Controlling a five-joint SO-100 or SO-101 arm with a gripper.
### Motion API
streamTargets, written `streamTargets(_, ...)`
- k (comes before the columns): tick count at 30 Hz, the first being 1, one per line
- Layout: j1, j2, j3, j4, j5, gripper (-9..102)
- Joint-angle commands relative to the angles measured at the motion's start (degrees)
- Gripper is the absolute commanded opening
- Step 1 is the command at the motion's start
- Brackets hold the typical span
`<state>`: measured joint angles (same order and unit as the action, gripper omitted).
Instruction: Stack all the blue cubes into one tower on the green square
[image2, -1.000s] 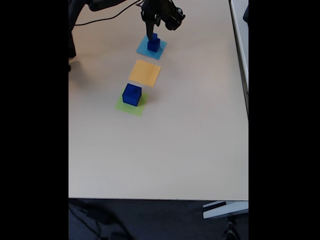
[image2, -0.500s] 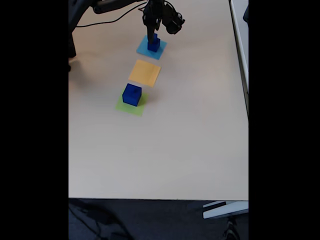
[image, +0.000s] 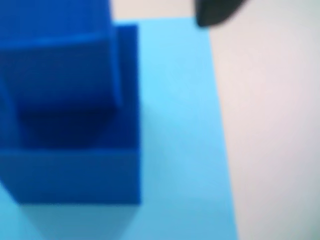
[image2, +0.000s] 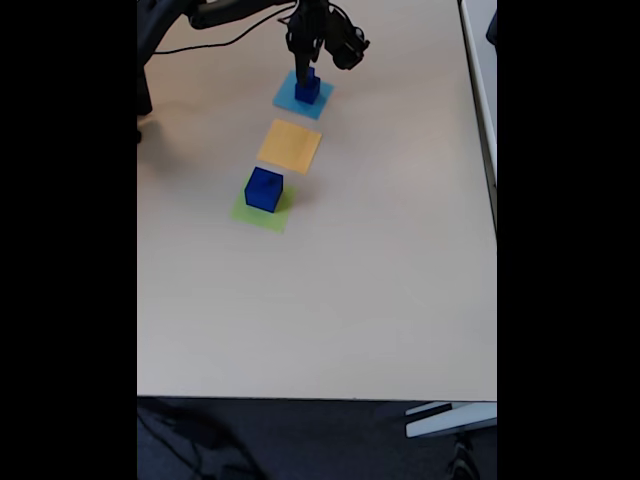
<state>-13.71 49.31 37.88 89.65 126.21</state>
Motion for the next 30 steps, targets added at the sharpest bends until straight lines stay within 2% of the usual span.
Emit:
streamTargets(1, 0.0, 1.0, -3.1, -0.3, -0.8, 24)
streamTargets(20, 0.2, 0.3, -3.2, -0.4, -2.7, 6)
streamTargets(30, 2.4, 3.5, -3.5, 0.0, -6.0, 5)
